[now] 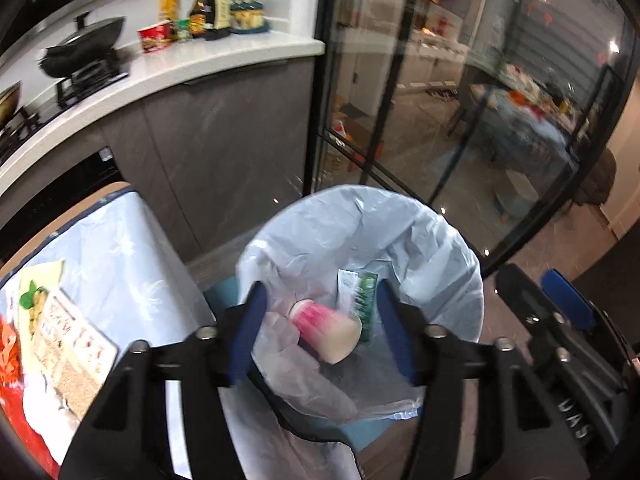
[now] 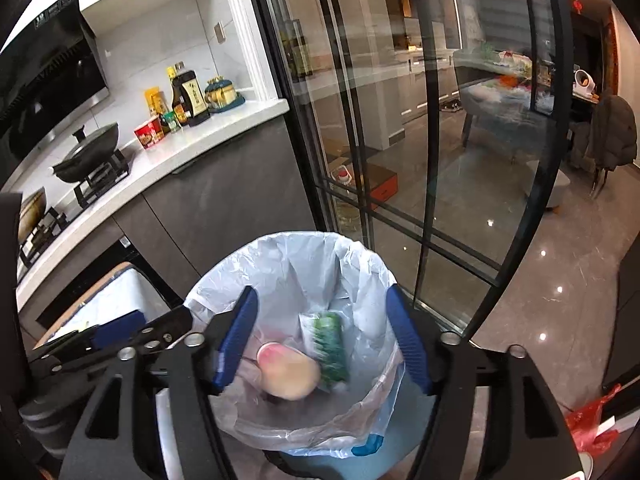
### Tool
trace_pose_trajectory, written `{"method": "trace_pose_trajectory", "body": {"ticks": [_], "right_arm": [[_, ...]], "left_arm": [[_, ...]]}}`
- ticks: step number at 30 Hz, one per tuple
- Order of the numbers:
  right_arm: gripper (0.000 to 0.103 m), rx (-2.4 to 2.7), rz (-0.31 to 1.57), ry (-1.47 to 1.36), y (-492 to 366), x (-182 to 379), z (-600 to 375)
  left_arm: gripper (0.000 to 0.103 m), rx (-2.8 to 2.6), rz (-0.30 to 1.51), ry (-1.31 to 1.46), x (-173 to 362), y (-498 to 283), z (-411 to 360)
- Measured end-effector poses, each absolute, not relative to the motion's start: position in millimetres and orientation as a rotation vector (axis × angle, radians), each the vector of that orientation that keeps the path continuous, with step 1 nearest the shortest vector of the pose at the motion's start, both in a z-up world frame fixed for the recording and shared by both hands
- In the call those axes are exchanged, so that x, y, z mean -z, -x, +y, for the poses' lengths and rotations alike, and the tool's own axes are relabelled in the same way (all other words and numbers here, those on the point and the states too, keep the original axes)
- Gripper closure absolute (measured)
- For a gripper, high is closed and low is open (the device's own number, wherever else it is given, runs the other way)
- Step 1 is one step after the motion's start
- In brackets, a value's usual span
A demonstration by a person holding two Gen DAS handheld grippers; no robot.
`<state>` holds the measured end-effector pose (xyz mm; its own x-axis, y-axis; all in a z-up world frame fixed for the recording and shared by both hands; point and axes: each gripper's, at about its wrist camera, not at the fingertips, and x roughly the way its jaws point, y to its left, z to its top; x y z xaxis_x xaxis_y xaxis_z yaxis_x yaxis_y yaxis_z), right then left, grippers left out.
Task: Collect trash
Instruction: 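Open both tools over the bin to drop the cup and carton, then move both tools back over the table toward the remaining trash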
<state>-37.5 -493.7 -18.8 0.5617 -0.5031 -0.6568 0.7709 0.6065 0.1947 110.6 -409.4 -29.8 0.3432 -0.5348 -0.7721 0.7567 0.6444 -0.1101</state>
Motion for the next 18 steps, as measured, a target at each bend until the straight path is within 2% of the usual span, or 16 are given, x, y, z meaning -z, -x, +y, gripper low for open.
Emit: {"method": "trace_pose_trajectory", "body": {"ticks": [7, 18], "right_arm": [[0.032, 0.718, 0.556, -0.475, 42.7, -6.0, -462.3], [0.03, 0.478, 0.588, -0.374, 24.2, -25.9, -354.8]], "left_arm": [[0.034, 0.754, 0.847, -0.253, 2.5, -110.8, -354.3], [0.034, 0.467, 0.834, -0.234, -15.5, -103.3, -214.6]]}}
